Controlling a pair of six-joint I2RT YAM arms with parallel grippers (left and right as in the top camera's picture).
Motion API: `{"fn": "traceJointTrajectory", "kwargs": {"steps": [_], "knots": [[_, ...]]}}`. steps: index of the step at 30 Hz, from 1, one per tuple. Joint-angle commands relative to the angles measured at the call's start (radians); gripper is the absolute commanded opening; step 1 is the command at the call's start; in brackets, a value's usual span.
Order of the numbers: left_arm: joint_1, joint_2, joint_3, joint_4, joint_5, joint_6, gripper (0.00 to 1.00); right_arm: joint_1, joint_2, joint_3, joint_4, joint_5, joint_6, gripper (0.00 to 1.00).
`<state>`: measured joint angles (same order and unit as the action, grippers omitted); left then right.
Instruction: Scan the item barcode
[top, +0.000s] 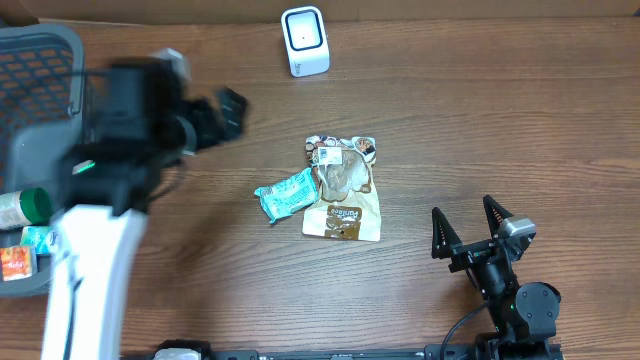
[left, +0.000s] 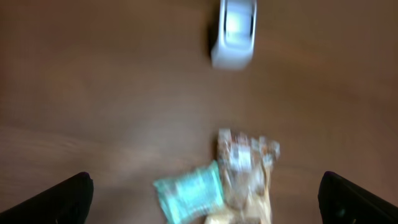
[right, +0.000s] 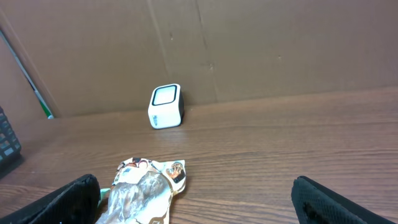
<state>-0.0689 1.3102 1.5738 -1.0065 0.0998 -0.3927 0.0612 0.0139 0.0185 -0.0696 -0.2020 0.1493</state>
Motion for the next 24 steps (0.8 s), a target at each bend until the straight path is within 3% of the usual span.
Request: {"fn": "traceJointTrajectory", "kwargs": {"steps": [1, 3, 6, 9, 12, 17, 24], "knots": [[0.084, -0.053, 0.178, -0.081, -0.281, 0.151, 1.0, 0.004, -0.011, -0.01, 0.005, 0.01, -0.003, 1.0], [0.169, -0.064, 0.225, -0.092, -0.392, 0.124, 1.0, 0.004, -0.011, -0.01, 0.005, 0.01, -0.003, 1.0], [0.327, -0.062, 0.23, -0.09, -0.415, 0.072, 1.0, 0.004, -0.011, -0.01, 0.005, 0.01, -0.003, 1.0], [0.499, -0.014, 0.229, -0.137, -0.352, -0.04, 1.0, 0.004, -0.011, -0.01, 0.005, 0.01, -0.003, 1.0], [0.622, 0.067, 0.229, -0.174, -0.221, -0.061, 0.93, 0.004, -0.011, -0.01, 0.005, 0.01, -0.003, 1.0], [0.702, 0.209, 0.229, -0.228, -0.179, -0.061, 0.86, 0.004, -0.011, -0.01, 0.005, 0.01, -0.003, 1.0], [0.719, 0.346, 0.228, -0.291, -0.224, -0.06, 0.85, 0.004, -0.011, -0.01, 0.005, 0.01, -0.003, 1.0]]}}
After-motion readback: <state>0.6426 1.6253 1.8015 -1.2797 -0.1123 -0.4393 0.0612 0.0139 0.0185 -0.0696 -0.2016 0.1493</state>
